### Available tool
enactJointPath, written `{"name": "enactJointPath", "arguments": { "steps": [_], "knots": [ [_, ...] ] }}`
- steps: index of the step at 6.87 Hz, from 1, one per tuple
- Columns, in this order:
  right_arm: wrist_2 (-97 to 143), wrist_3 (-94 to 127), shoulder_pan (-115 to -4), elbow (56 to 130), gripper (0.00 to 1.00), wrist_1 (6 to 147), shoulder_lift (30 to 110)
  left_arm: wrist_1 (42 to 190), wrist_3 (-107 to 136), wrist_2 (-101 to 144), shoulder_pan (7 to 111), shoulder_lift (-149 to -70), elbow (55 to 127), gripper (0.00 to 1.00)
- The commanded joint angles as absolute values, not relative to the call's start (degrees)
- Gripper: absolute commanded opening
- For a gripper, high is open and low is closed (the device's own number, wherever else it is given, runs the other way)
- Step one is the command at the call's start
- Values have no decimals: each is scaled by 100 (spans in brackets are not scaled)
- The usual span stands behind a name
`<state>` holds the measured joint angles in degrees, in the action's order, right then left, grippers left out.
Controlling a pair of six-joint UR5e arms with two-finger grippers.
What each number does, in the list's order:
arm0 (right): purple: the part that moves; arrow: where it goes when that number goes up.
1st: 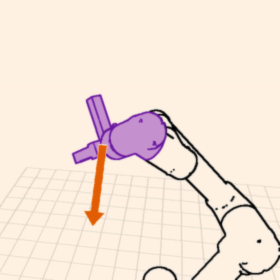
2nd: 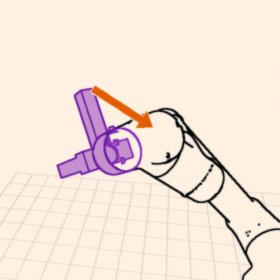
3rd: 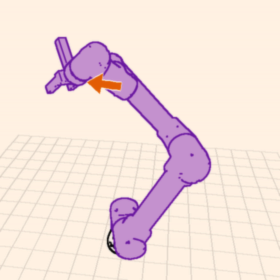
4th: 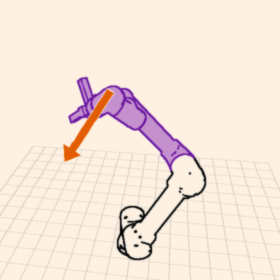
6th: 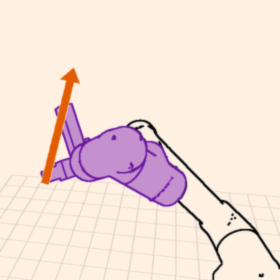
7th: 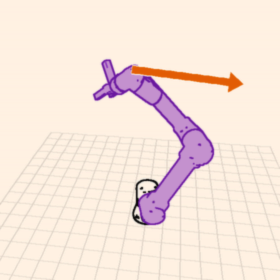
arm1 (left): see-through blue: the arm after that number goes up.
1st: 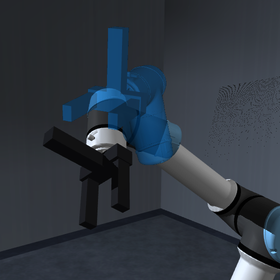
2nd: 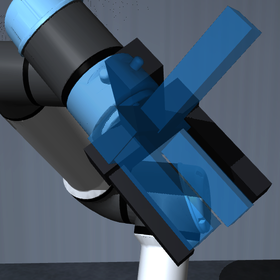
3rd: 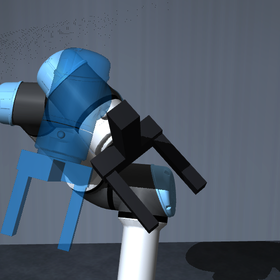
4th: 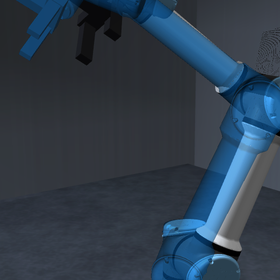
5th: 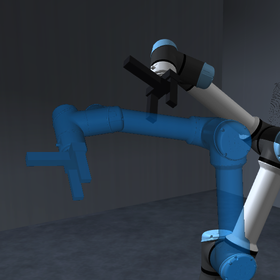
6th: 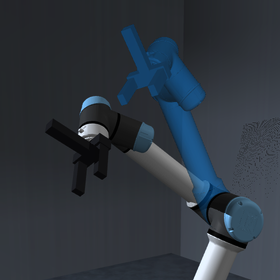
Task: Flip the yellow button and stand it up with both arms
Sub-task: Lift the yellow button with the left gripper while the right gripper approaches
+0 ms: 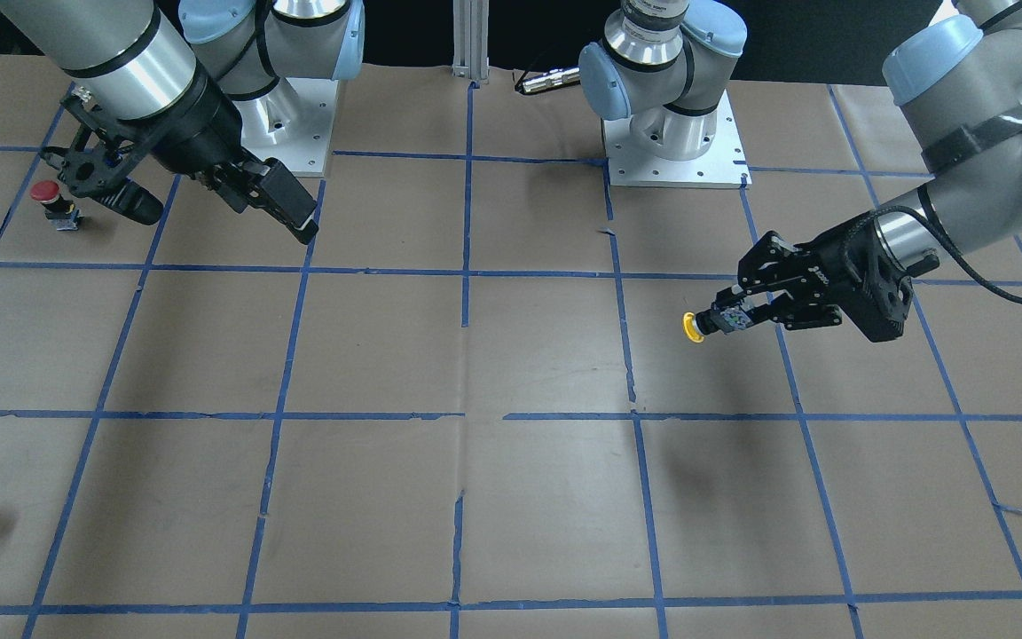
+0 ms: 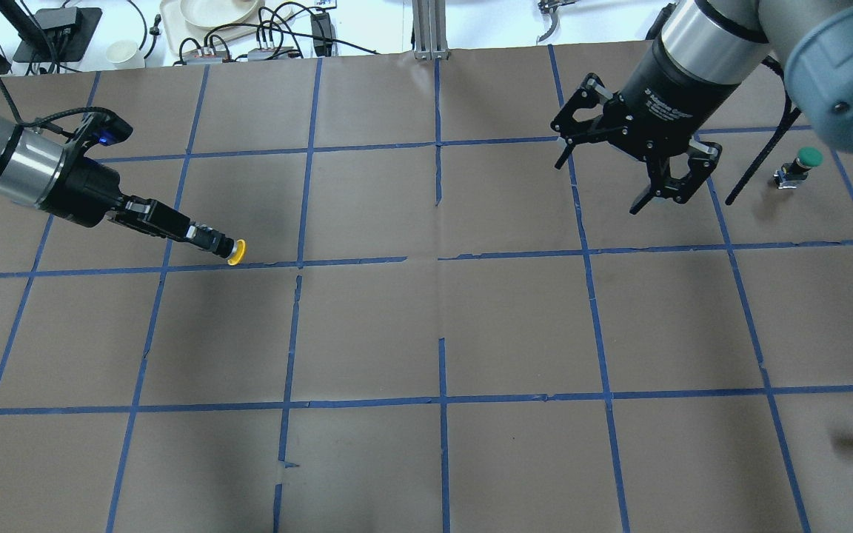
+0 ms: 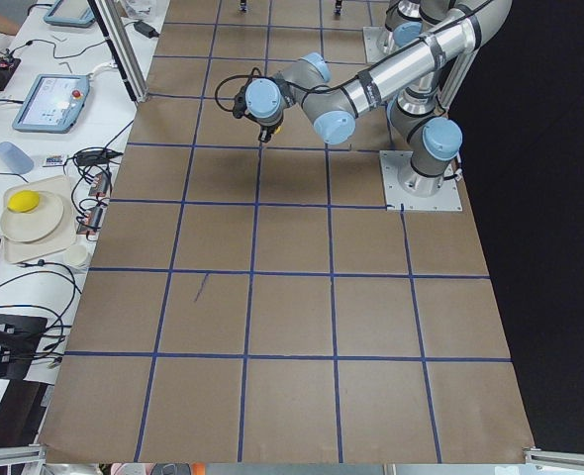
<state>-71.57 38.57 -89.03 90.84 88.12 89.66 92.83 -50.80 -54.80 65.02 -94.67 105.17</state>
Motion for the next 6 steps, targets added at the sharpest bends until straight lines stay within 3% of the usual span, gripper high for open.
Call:
{"name": "enactJointPath", "arguments": {
  "steps": [1,6],
  "knots": [
    [-5981,5629,-8728,8912,100,8807,8807,10663,-4668,-3761,6879,-8924,10538,15],
    [-4698,6640,-8719,8973,100,8929,8807,10863,-3421,-865,7953,-8324,11029,13]
  ]
}}
